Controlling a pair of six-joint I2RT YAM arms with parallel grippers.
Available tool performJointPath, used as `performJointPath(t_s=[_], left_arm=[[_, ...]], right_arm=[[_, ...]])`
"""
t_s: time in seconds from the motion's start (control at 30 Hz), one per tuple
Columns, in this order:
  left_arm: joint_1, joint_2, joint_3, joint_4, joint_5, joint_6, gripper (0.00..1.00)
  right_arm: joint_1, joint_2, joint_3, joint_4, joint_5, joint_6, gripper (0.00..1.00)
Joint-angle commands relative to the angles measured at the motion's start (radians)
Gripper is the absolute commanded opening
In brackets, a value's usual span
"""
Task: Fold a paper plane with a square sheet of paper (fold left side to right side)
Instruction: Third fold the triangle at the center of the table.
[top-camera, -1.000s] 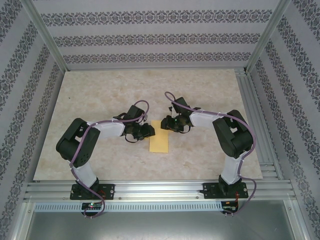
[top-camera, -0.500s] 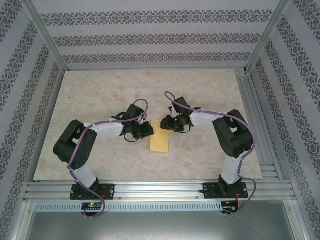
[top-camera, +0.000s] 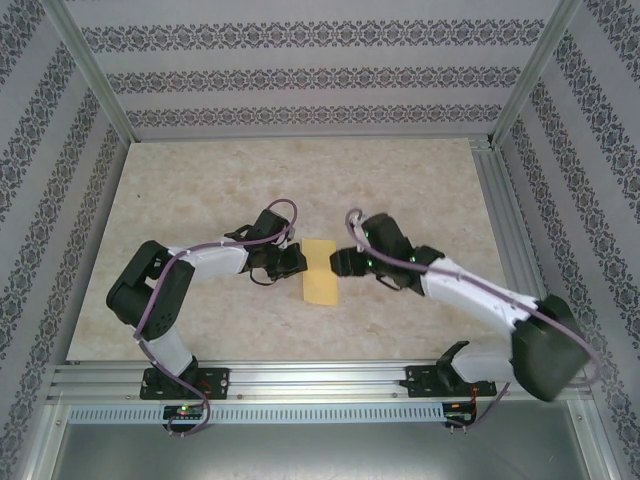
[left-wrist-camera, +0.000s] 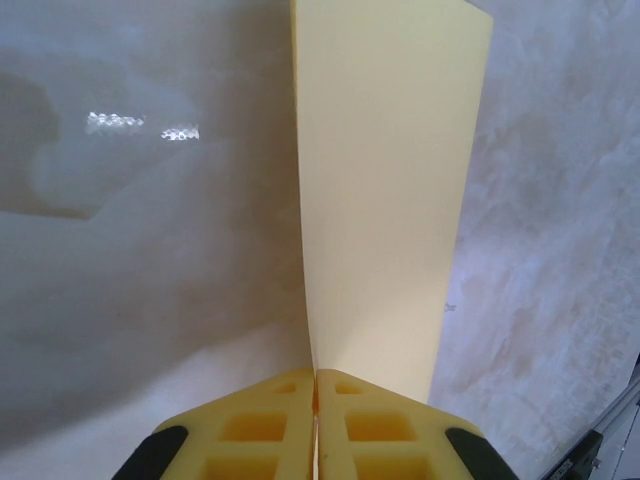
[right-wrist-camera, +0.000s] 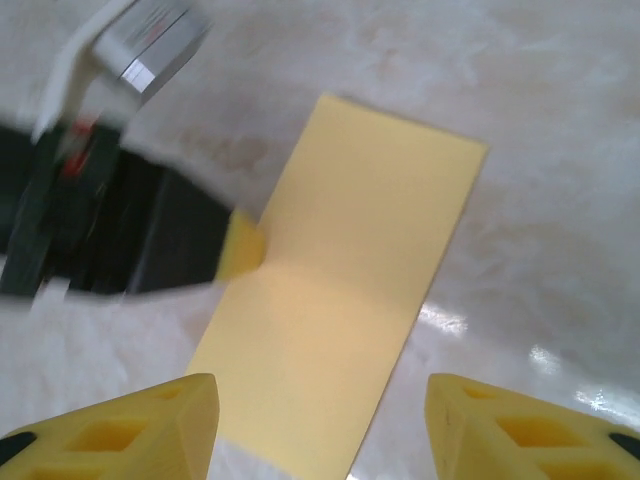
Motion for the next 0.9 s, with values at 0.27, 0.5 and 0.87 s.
performJointPath(t_s=[0.27,0.5,0.87], left_arm=[[-0.017,-0.031,-0.001,0.025,0.006,-0.090,0.08],[-0.019,-0.026,0.003,0.024,0.012,-0.092,0.08],[-0.019,-0.019,0.005,0.019,0.015,-0.084,0.08]], right_arm=[[0.463,0.024,-0.102,0.106,0.499,-0.287,0.64],[0.545,0.243,0.030,0.123,0.578,-0.388,0.64],[0.531,0.390,0.102,0.107,0.556,-0.409,0.51]])
